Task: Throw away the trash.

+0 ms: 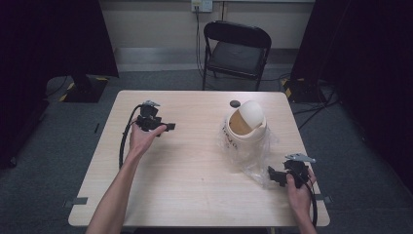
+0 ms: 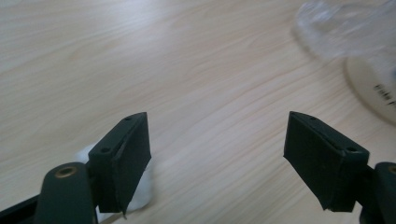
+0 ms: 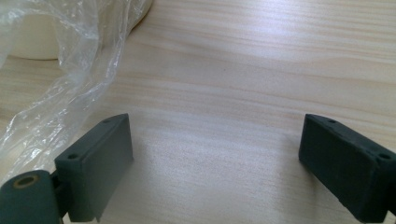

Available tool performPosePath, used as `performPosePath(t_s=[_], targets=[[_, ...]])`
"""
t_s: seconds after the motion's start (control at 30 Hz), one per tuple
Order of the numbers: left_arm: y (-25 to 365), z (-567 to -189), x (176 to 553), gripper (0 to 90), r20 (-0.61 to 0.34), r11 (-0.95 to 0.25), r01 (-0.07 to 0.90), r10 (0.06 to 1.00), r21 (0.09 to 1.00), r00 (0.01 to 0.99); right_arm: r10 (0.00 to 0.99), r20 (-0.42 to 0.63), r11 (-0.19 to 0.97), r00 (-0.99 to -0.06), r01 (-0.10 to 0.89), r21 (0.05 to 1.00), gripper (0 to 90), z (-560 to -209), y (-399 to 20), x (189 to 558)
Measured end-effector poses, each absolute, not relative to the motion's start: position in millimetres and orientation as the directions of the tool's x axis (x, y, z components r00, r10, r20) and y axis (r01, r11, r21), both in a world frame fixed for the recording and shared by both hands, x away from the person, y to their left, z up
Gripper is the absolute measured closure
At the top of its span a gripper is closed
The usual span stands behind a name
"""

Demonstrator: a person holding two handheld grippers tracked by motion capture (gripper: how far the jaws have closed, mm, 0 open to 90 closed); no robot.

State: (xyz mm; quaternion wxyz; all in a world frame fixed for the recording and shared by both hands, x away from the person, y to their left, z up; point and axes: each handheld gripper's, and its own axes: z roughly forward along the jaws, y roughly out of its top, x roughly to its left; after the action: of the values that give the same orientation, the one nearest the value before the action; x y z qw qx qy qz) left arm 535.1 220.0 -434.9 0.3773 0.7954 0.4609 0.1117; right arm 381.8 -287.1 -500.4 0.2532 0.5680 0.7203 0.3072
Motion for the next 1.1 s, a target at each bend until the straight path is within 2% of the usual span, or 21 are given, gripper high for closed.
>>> performPosePath(t_s=[0.4, 0.53, 0.77, 0.9, 1.03, 1.1], targets=[[251, -458, 542, 25.1, -0.154, -0.26, 0.699, 0.869, 0.666, 0.47, 0.974, -0.015, 0.166, -0.226, 0.663, 0.73, 8.7, -500, -287, 382], [254, -464, 546, 29.0, -0.15, -0.239, 0.708, 0.885, 0.664, 0.44, 0.973, -0.016, 0.168, -0.229, 0.662, 0.73, 8.6, -500, -287, 383], [252, -474, 549, 27.7, -0.124, -0.287, 0.726, 0.881, 0.624, 0.456, 0.973, -0.016, 0.168, -0.229, 0.662, 0.73, 8.6, -500, -287, 383], [250, -476, 550, 28.0, -0.135, -0.281, 0.723, 0.878, 0.631, 0.458, 0.973, -0.015, 0.168, -0.23, 0.663, 0.73, 8.6, -500, -287, 383], [244, -477, 550, 35.3, -0.078, -0.317, 0.703, 0.88, 0.637, 0.468, 0.973, -0.016, 0.168, -0.229, 0.662, 0.73, 8.6, -500, -287, 383], [242, -479, 550, 38.8, -0.093, -0.304, 0.705, 0.881, 0.64, 0.464, 0.973, -0.017, 0.169, -0.229, 0.662, 0.73, 8.6, -500, -287, 383]])
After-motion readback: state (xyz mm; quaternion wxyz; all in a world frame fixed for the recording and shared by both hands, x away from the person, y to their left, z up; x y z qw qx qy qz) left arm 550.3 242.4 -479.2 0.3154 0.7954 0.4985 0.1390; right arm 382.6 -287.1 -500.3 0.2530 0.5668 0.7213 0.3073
